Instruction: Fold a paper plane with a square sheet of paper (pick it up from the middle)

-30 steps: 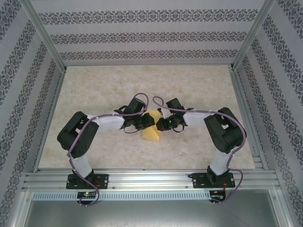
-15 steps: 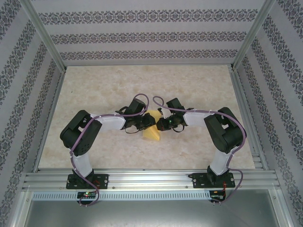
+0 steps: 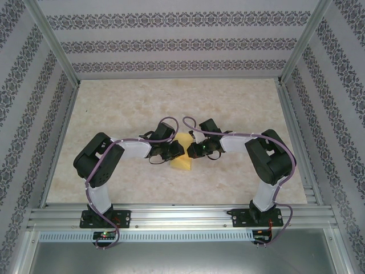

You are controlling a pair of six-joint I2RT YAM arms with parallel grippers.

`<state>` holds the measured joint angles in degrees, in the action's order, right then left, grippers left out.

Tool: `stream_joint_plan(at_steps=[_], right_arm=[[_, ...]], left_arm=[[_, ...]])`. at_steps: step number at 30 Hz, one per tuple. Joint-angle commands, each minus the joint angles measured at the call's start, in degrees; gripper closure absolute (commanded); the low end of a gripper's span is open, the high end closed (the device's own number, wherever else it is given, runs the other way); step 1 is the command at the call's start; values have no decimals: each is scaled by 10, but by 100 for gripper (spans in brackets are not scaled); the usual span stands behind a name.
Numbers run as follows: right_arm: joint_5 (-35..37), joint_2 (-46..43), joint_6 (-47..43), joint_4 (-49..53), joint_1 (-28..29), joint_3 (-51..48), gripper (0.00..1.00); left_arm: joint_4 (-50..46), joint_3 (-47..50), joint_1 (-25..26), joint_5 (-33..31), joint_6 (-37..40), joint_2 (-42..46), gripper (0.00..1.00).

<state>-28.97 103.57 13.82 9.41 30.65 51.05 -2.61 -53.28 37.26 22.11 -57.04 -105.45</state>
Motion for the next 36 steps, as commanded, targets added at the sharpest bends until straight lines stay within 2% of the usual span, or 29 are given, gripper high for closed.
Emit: stream_joint_plan(at_steps=[1,5,8,12,14,17,20,22,24,28,31,36], right_arm=[[15,17,2,4,7,0,92],[16,15,9,3,8,1,90],[16,-3,23,5,8,2,84],[31,-64,56,15,5,-1,77],[44,-100,77,23,5,-6,70],[41,-142,118,21,6,-23,68],[-3,-166,171,-16,17,-53,75],[6,-173,211,-15,30,-63,88],[3,-169,238,-4,33,-69,92],[-31,-159,286,-58,49,-89,93],[-27,-136,285,-22,60,-70,93],[-29,-98,289,-28,68,-53,93]], left_arm=[[-25,1,8,-10,23,-14,83],[-28,11,9,-13,28,-16,83],[-28,19,9,-13,33,-18,84],[-24,25,9,-12,36,-17,84],[-23,26,9,-10,39,-15,84],[-23,24,9,-9,43,-12,84],[-22,21,9,-7,44,-13,84],[-23,18,9,-7,45,-13,84],[-24,18,10,-8,46,-12,84],[-27,15,9,-7,48,-14,84],[-28,15,10,-8,49,-14,84],[-29,15,10,-8,50,-13,84]])
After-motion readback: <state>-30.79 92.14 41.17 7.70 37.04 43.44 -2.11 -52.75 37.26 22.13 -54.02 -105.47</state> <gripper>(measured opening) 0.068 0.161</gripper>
